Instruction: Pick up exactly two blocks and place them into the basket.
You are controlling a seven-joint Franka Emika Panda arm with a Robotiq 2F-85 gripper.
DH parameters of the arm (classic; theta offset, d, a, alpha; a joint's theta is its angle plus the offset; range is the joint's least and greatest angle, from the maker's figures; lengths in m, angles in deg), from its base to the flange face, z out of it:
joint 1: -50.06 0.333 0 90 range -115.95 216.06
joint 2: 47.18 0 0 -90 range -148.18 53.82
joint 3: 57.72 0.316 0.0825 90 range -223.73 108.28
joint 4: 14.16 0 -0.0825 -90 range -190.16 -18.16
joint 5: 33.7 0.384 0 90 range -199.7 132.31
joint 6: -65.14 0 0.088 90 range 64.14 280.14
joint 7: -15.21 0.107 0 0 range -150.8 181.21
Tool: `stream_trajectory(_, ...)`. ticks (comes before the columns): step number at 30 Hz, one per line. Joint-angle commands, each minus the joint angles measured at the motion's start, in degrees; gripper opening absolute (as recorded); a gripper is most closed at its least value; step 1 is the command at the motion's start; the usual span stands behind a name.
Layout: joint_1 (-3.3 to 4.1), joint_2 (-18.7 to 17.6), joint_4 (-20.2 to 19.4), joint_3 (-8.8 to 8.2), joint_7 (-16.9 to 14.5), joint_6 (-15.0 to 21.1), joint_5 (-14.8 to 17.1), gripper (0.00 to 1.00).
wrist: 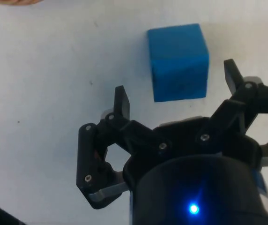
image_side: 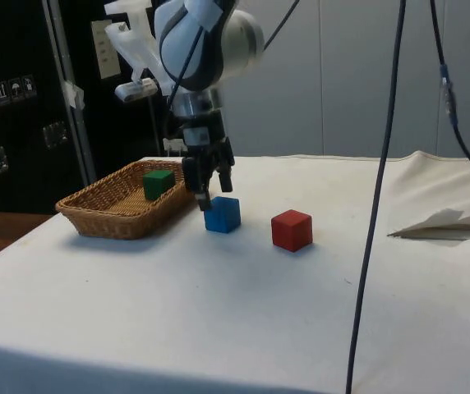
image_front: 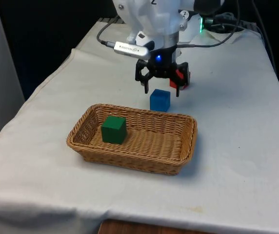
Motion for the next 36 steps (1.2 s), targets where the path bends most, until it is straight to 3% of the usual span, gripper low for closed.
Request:
stream_trajectory(1, 0.0, 0.1, -0.1, -0.34, -0.1, 0.2, -0.6, 1.0)
stream_trajectory(15, -0.17, -0.6, -0.2, -0.69, -0.7, 0.9, -1.5, 1.0)
stream_trajectory(27, -0.52, -2.6, 0.0, 1.03, -0.3, 2.5, -0.3, 1.0)
stream_trajectory(33, -0.46, -3.2, 0.1, 1.03, -0.1, 2.9, -0.4, 1.0)
stream_trajectory(34, -0.46, -3.2, 0.1, 1.03, -0.1, 2.9, -0.5, 0.97)
stream_trajectory(35, -0.46, -3.2, 0.1, 1.03, -0.1, 2.9, -0.5, 0.79)
stream_trajectory(36, -0.4, -3.2, 0.1, 0.97, -0.1, 2.9, -0.5, 0.68)
